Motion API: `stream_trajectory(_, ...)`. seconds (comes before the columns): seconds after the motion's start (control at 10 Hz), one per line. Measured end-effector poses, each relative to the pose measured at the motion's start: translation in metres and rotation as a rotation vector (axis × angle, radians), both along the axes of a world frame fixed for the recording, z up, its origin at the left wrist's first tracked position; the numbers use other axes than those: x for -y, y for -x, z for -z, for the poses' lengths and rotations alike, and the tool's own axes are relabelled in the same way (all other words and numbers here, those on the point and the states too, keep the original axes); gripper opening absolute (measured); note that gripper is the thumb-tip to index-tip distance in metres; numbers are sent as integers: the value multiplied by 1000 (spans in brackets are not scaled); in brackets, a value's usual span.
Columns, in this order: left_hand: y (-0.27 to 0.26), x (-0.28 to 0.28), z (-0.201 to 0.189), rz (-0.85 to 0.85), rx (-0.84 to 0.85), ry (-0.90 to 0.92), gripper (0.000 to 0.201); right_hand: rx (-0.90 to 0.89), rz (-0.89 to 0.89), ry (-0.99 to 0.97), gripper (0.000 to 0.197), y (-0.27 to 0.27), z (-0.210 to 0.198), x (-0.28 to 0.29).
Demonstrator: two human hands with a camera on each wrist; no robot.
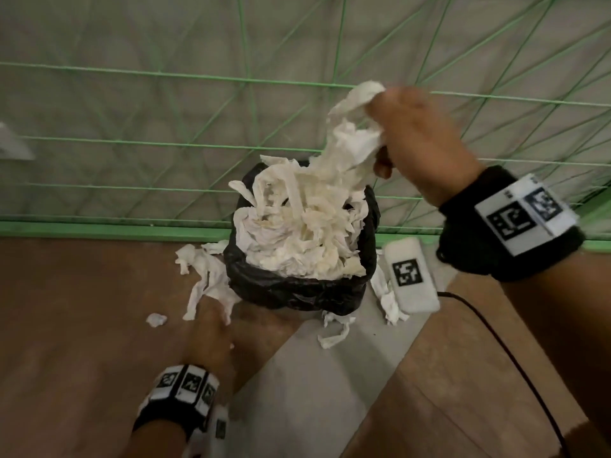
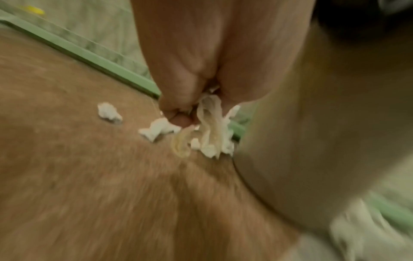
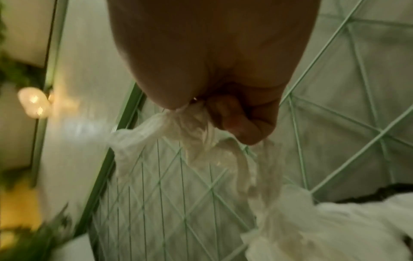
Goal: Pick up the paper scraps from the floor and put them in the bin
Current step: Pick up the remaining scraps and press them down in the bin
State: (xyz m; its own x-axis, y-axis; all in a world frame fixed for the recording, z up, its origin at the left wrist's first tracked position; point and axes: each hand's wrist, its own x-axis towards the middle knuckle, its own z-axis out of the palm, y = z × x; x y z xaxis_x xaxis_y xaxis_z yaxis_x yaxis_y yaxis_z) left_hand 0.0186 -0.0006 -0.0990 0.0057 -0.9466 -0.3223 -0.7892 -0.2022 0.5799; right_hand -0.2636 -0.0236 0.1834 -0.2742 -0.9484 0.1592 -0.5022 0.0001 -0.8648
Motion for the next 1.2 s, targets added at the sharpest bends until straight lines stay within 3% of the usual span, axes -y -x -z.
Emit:
stream_trajectory(0.1, -15, 19, -49, -50, -193, -3, 21, -367, -248, -275, 34, -21, 24, 0)
stream_trajectory(0.2, -35, 52, -97, -166, -291, 50, 24, -477, -339, -390, 39, -26, 30, -7)
stream_trajectory(0.3, -24, 59, -172, -99, -475, 231, 29, -174, -235, -258, 35, -16, 21, -13)
stream_trajectory(0.4, 12, 56, -230, 42, -606, 388, 24, 202, 42, -20, 13, 14, 24, -10)
stream_trajectory(0.5, 60, 51, -255, 226, -599, 430, 19, 400, 336, -48, 17, 64, 72, -2)
stream_trajectory(0.6, 91, 49, -248, 472, -408, 451, 30, 15, 438, -543, 36, 115, 169, -14)
stream_trajectory(0.7, 101, 57, -216, 796, -10, 278, 29, -58, 493, -896, 78, 125, 255, -53)
stream_trajectory(0.8, 107, 63, -182, 736, 226, 172, 31, -174, 390, -977, 100, 109, 300, -81)
stream_trajectory(0.9, 119, 60, -165, 855, 354, 123, 32, -491, 178, -995, 90, 92, 317, -88)
stream_trajectory(1.0, 122, 57, -170, 740, 336, 213, 36, -708, 59, -878, 49, 75, 321, -85)
stream_trajectory(1.1, 118, 50, -191, 649, 241, 402, 32, -768, -17, -830, 33, 68, 314, -80)
stream_trajectory(1.2, 106, 51, -212, 595, 35, 419, 38, -734, 27, -778, 26, 76, 284, -73)
